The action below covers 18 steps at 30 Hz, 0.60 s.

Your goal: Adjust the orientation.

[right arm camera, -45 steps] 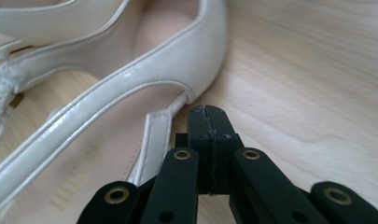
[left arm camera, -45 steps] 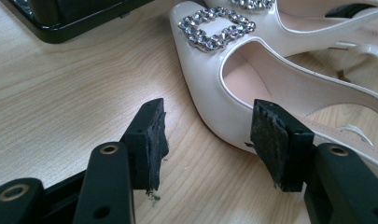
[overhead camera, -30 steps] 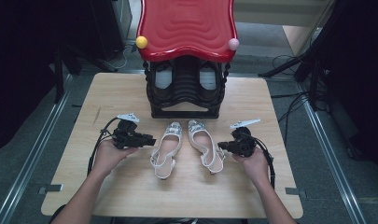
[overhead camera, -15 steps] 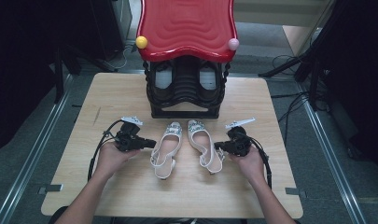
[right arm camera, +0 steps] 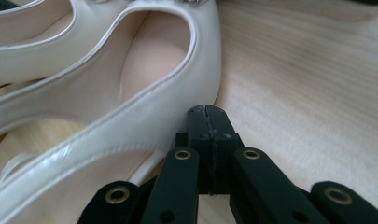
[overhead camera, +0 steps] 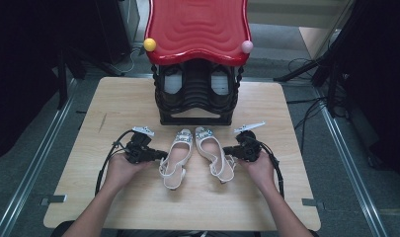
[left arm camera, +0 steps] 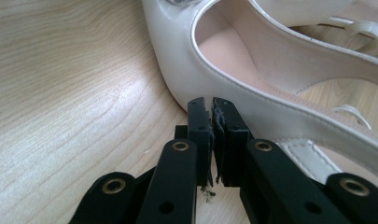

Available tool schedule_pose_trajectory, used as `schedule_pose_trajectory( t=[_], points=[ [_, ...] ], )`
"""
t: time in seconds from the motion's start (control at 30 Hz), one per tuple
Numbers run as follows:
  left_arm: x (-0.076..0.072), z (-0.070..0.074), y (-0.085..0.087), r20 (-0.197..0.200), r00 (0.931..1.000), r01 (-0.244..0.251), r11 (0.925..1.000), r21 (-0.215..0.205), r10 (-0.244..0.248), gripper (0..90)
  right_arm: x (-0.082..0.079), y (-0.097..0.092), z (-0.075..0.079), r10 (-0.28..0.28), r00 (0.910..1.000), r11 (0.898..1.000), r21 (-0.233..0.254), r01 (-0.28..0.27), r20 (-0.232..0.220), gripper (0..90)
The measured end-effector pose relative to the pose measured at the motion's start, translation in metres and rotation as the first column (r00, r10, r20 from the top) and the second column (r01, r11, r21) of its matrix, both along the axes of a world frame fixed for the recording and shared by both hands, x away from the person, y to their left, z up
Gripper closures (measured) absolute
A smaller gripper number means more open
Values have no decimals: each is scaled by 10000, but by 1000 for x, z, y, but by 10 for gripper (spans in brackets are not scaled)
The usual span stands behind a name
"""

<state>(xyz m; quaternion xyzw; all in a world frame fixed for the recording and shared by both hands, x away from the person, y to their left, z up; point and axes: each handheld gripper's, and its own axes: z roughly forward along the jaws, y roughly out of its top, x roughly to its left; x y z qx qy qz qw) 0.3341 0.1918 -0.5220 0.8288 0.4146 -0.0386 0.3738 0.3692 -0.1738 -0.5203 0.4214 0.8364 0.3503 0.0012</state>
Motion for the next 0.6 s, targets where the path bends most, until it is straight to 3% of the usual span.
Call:
schedule_pose_trajectory(
  t=[0.3,0.37,0.6],
  points=[
    [-3,-3,-3,-38,10000,27,10000,43,-27,867,6,8,-2,219,9998,9998,36,-219,-28,900],
    [-5,-4,-3,-91,9999,-111,9998,-134,110,884,5,11,-2,332,9994,9994,114,-331,-107,900],
    [-10,-5,-11,-283,9995,152,9989,-434,-164,900,4,14,-2,423,9991,9990,118,-422,-75,900]
  ],
)
